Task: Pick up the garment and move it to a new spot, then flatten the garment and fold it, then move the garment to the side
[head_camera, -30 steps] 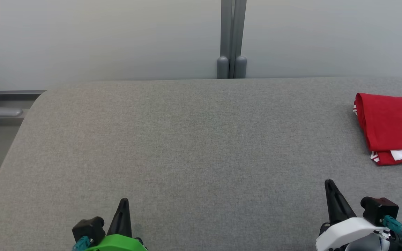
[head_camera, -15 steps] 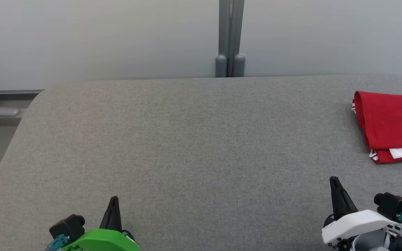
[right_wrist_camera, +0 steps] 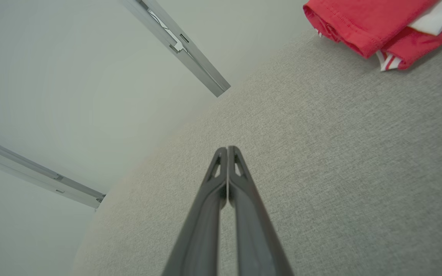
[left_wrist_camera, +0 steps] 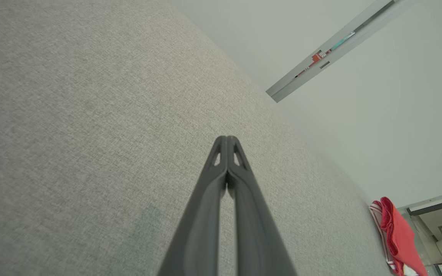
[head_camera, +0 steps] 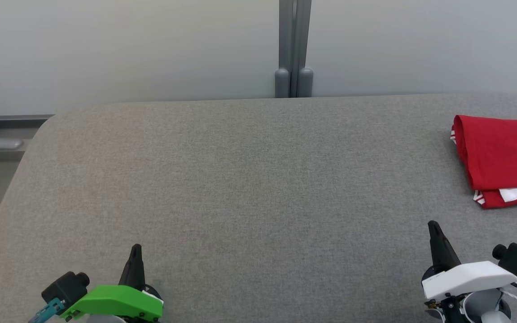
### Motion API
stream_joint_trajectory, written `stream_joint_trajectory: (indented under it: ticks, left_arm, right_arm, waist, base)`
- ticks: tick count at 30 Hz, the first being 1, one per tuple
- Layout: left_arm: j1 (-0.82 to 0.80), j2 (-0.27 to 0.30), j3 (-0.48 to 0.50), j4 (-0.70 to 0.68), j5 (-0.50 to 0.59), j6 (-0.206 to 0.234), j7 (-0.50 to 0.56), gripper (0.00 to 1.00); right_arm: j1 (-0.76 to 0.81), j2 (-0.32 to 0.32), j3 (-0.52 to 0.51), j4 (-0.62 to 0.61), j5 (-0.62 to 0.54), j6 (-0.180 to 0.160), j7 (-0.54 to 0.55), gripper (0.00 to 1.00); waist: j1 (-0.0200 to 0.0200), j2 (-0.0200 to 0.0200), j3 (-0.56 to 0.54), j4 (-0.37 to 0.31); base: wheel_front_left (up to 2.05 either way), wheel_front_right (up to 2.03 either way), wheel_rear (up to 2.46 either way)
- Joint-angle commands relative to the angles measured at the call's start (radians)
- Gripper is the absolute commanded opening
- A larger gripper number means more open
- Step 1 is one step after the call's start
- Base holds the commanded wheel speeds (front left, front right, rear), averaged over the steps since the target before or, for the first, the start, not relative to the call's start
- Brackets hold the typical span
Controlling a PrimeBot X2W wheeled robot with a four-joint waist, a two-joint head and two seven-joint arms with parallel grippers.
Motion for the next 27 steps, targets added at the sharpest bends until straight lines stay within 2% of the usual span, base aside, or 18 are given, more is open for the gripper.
stream_joint_trajectory:
  ticks: [1, 27]
  left_arm:
    - [-0.032, 0.001, 0.015, -0.016, -0.033, -0.01, 0.007, 0.0]
    - [-0.054, -0.001, 0.102, -0.045, -0.299, -0.056, 0.088, 0.0]
  right_arm:
    - [-0.03, -0.005, -0.005, -0.012, 0.037, 0.0, 0.007, 0.0]
    - [-0.064, -0.006, -0.03, -0.007, 0.353, -0.001, 0.075, 0.0]
  waist:
    - [0.0, 0.0, 0.001, -0.001]
    - [0.0, 0.0, 0.012, -0.012]
  base:
    - [0.0, 0.0, 0.0]
    - [0.0, 0.0, 0.0]
